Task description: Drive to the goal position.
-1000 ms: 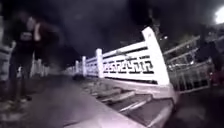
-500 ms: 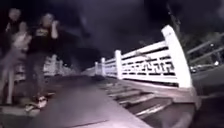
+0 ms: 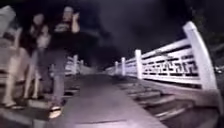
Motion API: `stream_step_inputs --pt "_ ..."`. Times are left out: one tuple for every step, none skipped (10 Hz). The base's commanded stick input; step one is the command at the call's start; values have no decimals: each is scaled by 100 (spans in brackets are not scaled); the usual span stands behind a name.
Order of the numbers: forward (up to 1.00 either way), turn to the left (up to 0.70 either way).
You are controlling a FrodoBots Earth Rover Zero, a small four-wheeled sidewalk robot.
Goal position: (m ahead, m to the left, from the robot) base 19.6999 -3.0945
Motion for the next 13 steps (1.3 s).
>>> stream_step_inputs --pt "0 45" --pt "0 45" --pt "7 38" --pt "45 0" --pt "45 0" --pt "45 0" --pt "45 0" --pt "45 0" --pt "45 0" --pt "45 0" --pt "45 0" --pt "45 0" --pt "45 0"
